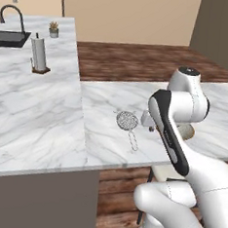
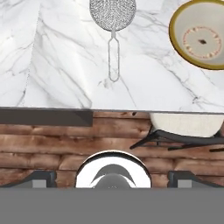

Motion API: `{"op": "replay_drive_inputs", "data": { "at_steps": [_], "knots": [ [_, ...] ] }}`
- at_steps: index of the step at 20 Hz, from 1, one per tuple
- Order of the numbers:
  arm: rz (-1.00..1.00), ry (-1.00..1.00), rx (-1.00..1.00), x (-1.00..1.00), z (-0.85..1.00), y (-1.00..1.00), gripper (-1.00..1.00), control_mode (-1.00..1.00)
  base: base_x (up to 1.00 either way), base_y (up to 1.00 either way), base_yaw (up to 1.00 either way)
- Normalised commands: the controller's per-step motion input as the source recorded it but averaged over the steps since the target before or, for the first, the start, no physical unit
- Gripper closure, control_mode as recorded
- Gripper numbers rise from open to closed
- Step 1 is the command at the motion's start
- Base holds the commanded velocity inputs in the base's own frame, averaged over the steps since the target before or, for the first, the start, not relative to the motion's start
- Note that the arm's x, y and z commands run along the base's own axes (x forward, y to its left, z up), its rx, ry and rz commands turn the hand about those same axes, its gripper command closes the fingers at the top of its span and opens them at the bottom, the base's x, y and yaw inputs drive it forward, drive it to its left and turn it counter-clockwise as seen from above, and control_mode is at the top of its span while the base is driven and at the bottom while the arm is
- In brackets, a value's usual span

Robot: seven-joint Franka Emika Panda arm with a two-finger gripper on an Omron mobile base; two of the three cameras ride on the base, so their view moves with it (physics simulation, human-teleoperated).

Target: Pick the strainer and bowl and place them in the sink. Then turn on the water.

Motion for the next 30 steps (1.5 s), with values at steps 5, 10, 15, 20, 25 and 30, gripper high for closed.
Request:
{"op": "replay_drive_inputs", "data": {
  "at_steps": [5, 10, 15, 20, 25, 30],
  "knots": [
    [0.0, 0.0, 0.0, 0.29, -0.31, 0.17, -1.0, -1.0, 0.0, 0.0, 0.0],
    [0.0, 0.0, 0.0, 0.31, -0.27, 0.04, -1.0, -1.0, 0.0, 0.0, 0.0],
    [0.0, 0.0, 0.0, 0.38, -0.25, 0.0, -1.0, -1.0, 0.0, 0.0, 0.0],
    [0.0, 0.0, 0.0, 0.31, -0.27, 0.0, -1.0, -1.0, 0.0, 0.0, 0.0],
    [0.0, 0.0, 0.0, 0.24, -0.26, 0.0, -1.0, -1.0, 0.0, 0.0, 0.0],
    [0.0, 0.0, 0.0, 0.24, -0.24, 0.0, -1.0, -1.0, 0.0, 0.0, 0.0]
  ]
}}
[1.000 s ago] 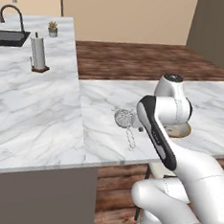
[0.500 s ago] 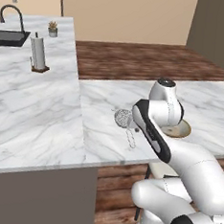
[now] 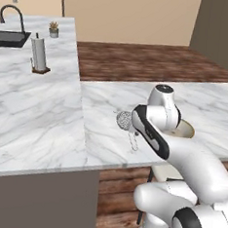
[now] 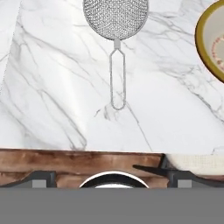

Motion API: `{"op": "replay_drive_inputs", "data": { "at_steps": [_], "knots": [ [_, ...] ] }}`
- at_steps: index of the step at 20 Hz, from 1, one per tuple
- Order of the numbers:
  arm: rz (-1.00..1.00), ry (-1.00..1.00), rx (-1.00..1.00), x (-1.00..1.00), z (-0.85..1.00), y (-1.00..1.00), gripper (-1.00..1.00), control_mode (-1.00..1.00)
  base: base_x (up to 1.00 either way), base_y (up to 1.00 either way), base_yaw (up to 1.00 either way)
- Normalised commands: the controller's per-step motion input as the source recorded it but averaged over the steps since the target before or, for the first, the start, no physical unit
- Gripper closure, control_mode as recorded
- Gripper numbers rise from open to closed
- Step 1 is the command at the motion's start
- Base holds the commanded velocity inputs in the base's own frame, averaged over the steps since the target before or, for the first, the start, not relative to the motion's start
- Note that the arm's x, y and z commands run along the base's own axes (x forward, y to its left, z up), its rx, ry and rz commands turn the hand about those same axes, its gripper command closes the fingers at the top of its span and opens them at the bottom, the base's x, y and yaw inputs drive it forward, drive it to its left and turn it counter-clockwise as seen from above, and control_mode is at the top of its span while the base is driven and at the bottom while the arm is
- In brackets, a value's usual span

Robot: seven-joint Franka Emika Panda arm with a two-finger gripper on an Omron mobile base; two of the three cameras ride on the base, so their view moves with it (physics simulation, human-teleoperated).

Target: Pick the strainer and bowl and place them in the sink. Then turn on the water.

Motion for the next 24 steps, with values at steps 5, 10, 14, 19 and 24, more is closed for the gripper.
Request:
{"op": "replay_drive_inputs", "data": {
  "at_steps": [5, 10, 14, 19, 24],
  "knots": [
    [0.0, 0.0, 0.0, 0.25, -0.2, 0.0, -1.0, -1.0, 0.0, 0.0, 0.0],
    [0.0, 0.0, 0.0, 0.26, -0.2, 0.0, -1.0, -1.0, 0.0, 0.0, 0.0],
    [0.0, 0.0, 0.0, 0.32, -0.19, 0.0, -1.0, -1.0, 0.0, 0.0, 0.0],
    [0.0, 0.0, 0.0, 0.31, -0.2, 0.0, -1.0, -1.0, 0.0, 0.0, 0.0],
    [0.0, 0.0, 0.0, 0.29, -0.22, 0.0, -1.0, -1.0, 0.0, 0.0, 0.0]
  ]
}}
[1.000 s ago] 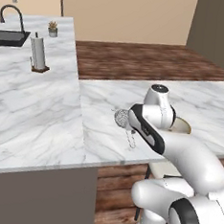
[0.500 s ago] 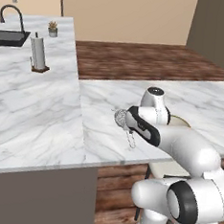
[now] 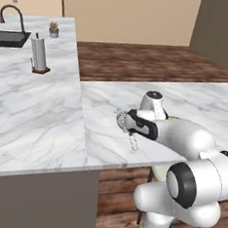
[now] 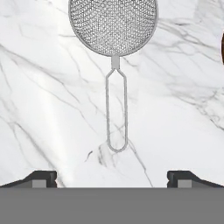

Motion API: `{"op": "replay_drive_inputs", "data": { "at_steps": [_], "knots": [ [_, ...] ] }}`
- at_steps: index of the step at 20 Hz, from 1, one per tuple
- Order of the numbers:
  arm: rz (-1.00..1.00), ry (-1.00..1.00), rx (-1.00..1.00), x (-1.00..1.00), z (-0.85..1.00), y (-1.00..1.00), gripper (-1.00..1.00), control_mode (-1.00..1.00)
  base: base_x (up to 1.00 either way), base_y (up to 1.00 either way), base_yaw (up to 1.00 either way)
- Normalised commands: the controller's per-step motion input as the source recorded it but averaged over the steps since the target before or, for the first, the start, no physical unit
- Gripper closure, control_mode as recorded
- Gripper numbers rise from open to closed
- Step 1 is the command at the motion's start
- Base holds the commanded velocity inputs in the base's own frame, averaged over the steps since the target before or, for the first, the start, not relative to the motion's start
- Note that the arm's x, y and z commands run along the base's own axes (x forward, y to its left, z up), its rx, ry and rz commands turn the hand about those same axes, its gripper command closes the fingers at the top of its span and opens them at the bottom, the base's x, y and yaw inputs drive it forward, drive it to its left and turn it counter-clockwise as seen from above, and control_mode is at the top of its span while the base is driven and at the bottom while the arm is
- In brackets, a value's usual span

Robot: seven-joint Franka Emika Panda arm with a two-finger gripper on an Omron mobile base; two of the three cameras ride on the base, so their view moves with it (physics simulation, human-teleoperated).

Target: Pick the strainer and bowl and place them in the sink. Then turn on the water.

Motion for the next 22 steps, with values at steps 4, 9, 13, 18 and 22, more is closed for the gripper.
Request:
{"op": "replay_drive_inputs", "data": {
  "at_steps": [4, 9, 13, 18, 22],
  "knots": [
    [0.0, 0.0, 0.0, 0.33, -0.21, 0.0, -1.0, -1.0, 0.0, 0.0, 0.0],
    [0.0, 0.0, 0.0, 0.3, -0.22, 0.0, -1.0, -1.0, 0.0, 0.0, 0.0],
    [0.0, 0.0, 0.0, 0.3, -0.21, 0.0, -1.0, -1.0, 0.0, 0.0, 0.0],
    [0.0, 0.0, 0.01, 0.22, -0.2, 0.0, -1.0, -1.0, 0.0, 0.0, 0.0],
    [0.0, 0.0, 0.01, 0.14, -0.21, 0.0, -1.0, -1.0, 0.0, 0.0, 0.0]
  ]
}}
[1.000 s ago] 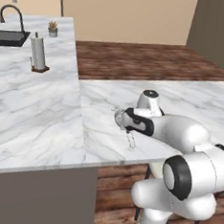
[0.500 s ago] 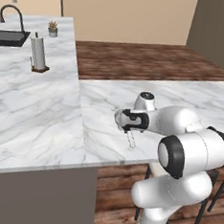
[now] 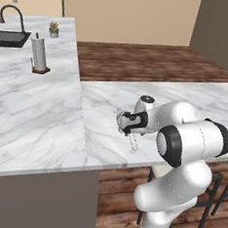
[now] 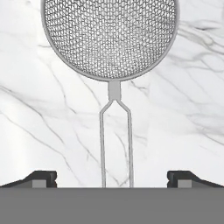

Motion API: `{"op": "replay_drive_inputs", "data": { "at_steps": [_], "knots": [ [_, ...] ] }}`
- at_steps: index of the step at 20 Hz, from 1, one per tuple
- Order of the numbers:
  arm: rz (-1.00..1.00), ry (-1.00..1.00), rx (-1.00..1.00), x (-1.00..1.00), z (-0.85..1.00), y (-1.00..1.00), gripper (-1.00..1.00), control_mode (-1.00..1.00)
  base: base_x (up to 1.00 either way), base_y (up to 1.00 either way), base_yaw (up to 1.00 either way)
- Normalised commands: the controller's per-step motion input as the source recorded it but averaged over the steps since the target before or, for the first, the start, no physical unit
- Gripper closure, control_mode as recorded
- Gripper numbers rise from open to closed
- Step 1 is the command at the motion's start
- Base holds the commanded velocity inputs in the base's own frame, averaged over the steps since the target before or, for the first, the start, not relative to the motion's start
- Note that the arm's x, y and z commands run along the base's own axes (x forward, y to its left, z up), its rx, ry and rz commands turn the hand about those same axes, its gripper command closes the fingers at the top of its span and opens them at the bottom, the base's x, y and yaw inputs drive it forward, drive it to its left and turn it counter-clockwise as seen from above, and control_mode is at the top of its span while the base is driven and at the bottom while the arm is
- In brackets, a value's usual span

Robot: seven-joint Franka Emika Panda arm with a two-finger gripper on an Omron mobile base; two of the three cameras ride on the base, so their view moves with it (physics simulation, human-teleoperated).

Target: Pick the strainer and bowl and place them in the sink. Then turn on the water.

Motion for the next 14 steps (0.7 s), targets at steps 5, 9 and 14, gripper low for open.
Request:
{"op": "replay_drive_inputs", "data": {
  "at_steps": [5, 9, 14],
  "knots": [
    [0.0, 0.0, 0.01, 0.12, -0.22, 0.0, -1.0, -1.0, 0.0, 0.0, 0.0],
    [0.0, 0.0, 0.02, 0.13, -0.22, 0.0, -1.0, -1.0, 0.0, 0.0, 0.0],
    [0.0, 0.0, 0.02, 0.1, -0.19, 0.0, -1.0, -1.0, 0.0, 0.0, 0.0]
  ]
}}
